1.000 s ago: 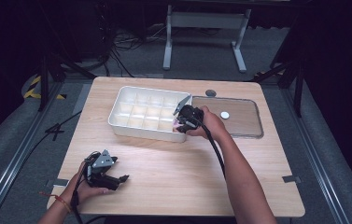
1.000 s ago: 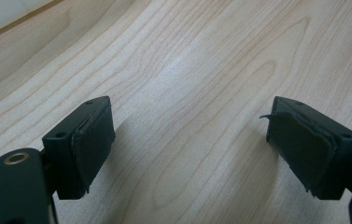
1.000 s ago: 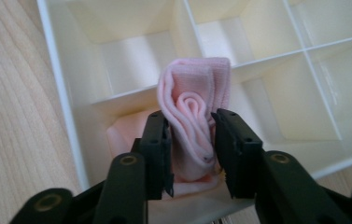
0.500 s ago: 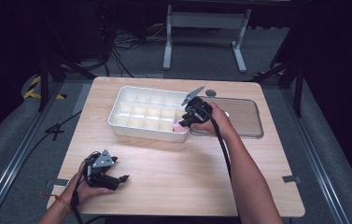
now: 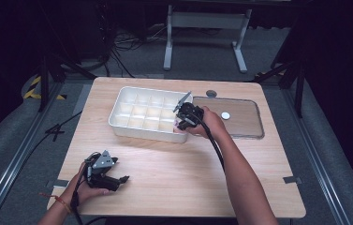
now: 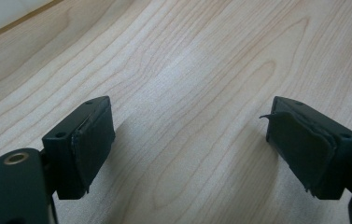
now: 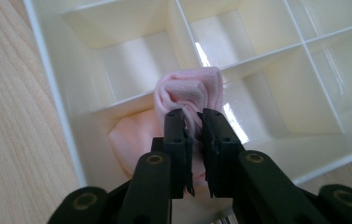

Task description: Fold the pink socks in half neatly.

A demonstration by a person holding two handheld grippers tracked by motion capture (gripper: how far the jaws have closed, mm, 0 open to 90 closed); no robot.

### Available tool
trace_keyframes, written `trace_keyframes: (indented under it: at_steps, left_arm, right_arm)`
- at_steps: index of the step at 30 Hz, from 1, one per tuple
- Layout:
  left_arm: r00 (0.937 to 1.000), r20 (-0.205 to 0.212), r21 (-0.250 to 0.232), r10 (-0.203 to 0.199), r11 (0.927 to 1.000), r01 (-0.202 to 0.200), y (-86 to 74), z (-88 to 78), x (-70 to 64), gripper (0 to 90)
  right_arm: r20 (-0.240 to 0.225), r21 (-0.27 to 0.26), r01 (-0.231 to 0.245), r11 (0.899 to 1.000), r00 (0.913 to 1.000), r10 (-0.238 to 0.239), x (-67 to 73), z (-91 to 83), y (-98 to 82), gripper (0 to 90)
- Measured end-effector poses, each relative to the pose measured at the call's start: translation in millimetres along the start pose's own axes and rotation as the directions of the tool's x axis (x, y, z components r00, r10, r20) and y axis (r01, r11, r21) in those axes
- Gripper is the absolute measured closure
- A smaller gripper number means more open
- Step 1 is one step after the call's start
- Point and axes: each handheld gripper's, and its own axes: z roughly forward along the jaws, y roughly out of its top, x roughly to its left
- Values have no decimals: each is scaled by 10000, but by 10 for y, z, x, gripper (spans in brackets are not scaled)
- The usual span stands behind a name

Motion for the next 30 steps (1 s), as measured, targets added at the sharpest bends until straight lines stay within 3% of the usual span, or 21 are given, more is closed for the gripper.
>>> trace_keyframes:
  at_steps: [6,13,20,22,26,30]
  left_arm:
    - [10000,-5,-11,-6,10000,6,-1,1,-1,155]
    - [10000,10,-17,-6,10000,6,-1,1,0,155]
    - [10000,-17,-14,-17,10000,17,-2,0,-2,156]
    - [10000,-11,-4,-20,10000,20,-1,-1,-3,156]
    - [10000,-7,-44,-70,10000,70,-3,2,-5,156]
    - [10000,-4,-45,-73,10000,73,-3,3,-5,156]
  right_arm:
    - [-131,293,-254,9992,9996,258,-22,84,-1,824]
    - [-65,664,-161,9977,9998,166,0,143,39,836]
    - [-113,370,-318,9988,9994,323,-7,143,-4,833]
    - [7,210,-285,9994,9996,285,8,110,-15,818]
    - [-231,-607,-645,9961,9977,632,-26,-15,-92,800]
    - [-171,-1592,-927,9829,9957,911,-44,-217,-189,773]
